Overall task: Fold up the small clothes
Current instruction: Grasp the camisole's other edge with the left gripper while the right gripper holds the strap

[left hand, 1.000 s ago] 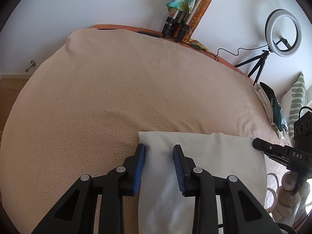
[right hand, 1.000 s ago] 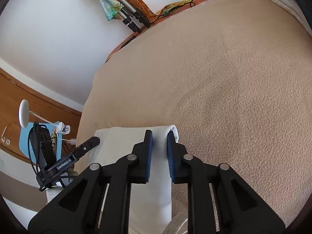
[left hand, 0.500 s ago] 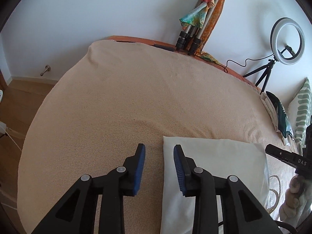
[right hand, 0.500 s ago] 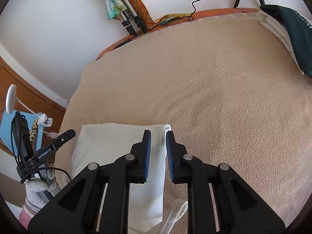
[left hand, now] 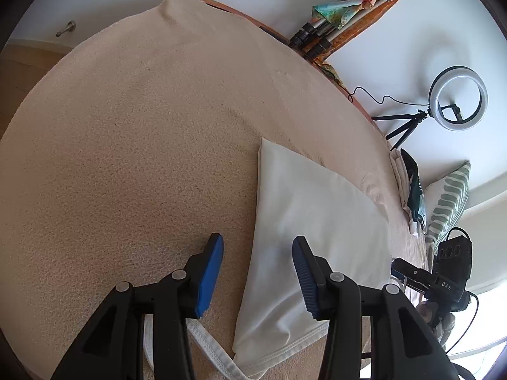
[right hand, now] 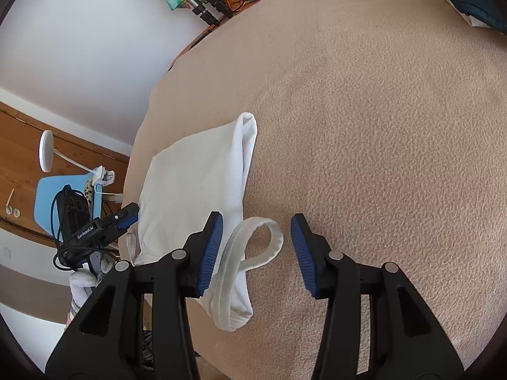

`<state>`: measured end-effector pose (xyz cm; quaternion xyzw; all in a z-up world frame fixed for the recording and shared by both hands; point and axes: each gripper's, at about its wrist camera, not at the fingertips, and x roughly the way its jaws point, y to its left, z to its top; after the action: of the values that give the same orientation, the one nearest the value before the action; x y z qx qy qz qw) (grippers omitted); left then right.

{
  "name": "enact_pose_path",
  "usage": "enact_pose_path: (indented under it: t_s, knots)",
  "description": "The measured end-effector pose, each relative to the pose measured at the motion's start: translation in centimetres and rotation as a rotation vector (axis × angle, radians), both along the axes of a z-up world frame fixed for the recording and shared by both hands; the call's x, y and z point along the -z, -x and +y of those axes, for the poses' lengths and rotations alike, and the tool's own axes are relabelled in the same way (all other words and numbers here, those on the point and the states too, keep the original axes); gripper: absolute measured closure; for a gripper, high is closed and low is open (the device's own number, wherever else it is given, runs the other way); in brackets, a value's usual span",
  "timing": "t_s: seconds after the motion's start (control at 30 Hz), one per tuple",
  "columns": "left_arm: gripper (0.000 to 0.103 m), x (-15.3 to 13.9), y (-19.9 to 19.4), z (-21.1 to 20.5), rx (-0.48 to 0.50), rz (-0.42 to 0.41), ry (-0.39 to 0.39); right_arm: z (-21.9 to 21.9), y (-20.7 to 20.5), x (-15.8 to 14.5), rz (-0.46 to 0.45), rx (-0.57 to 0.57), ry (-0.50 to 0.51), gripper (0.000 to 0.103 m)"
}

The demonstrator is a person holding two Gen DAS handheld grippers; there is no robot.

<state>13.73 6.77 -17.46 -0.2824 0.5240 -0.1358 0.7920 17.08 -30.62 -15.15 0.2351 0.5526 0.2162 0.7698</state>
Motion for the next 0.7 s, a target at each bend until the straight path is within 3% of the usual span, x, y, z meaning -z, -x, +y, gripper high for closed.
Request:
enact_pose_path:
  t_s: [0.33,0.5,0.6,0.67,0.7]
  knots:
    - [0.058,0.2,-0.5,-1.1,0.032,-0.017,0.022,2.2,-0.7,0.8,0.003,-0.044,-0.095,0.056]
    - [0.071,0.4,-1.2,-1.8,0.031,-0.017,0.030,2.7,-0.9,1.2,0.008,-0.021,-0.150,0.056]
    - [0.083,0.3,-1.6,-2.7,0.037,-0.022,-0.013,3.2,-1.0,1.2,0.003,-0.025,-0.129,0.068]
    - [0.093,-0.1,-1.6,-3.3,0.035,-0.037,-0.043,3.5,-0.7,1.0,-0.005,-0.031,-0.089,0.086]
    - [0.094,-0.3,-1.6,-3.5,0.035,-0.046,-0.057,3.7,-0.6,0.7,-0.017,-0.036,-0.060,0.087]
